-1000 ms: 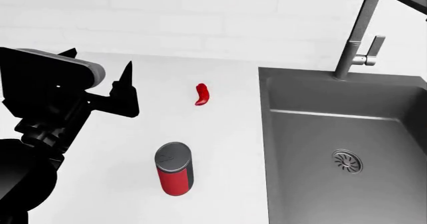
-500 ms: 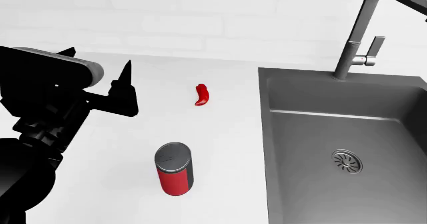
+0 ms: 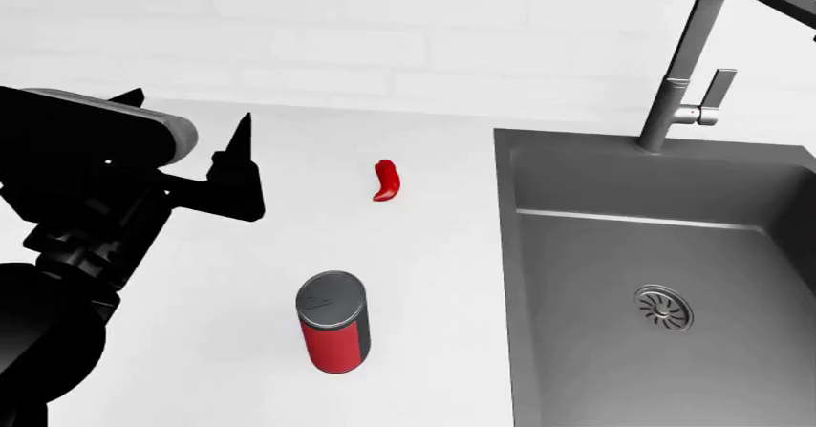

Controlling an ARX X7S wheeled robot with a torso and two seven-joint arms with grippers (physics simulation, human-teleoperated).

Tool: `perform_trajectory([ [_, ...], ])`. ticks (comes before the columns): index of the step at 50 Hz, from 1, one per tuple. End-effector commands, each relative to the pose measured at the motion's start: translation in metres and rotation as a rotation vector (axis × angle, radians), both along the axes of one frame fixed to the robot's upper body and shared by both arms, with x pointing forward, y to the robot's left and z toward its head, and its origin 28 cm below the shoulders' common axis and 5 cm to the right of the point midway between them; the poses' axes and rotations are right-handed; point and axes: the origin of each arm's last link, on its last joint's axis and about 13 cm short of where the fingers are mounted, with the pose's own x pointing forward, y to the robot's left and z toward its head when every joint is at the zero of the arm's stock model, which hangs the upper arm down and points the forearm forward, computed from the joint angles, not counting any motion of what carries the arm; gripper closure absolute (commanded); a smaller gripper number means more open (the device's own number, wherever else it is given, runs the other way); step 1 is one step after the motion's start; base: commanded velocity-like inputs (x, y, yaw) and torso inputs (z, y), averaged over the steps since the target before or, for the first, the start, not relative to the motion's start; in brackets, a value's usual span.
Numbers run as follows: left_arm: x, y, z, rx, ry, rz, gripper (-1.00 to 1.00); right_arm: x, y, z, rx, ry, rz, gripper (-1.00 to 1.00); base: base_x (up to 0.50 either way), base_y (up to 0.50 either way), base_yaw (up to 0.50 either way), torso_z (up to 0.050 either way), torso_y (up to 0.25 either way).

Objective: Pick the cans from the counter and place them in their designated side in the cabinet.

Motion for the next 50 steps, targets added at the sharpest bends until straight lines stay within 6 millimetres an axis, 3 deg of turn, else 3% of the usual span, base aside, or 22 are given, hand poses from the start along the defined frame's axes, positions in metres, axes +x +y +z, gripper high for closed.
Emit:
perform_trajectory([
  [1, -0.001, 0.000, 0.000, -0.003, -0.001, 0.000, -1.00, -0.018, 0.009, 0.013, -0.058, -0.105, 0.042, -1.00, 0.00, 0.00, 0.00, 0.000, 0.000],
  [18, 0.000, 0.001, -0.001, -0.010, -0.002, -0.001, -1.00, -0.049, 0.031, 0.008, -0.253, -0.339, 0.327, -1.00, 0.00, 0.00, 0.00, 0.000, 0.000],
  [50, -0.001, 0.004, 0.000, -0.024, -0.012, 0.025, -1.00, -0.055, 0.055, -0.046, -0.565, -0.228, 0.920, -1.00, 0.00, 0.00, 0.00, 0.000, 0.000],
])
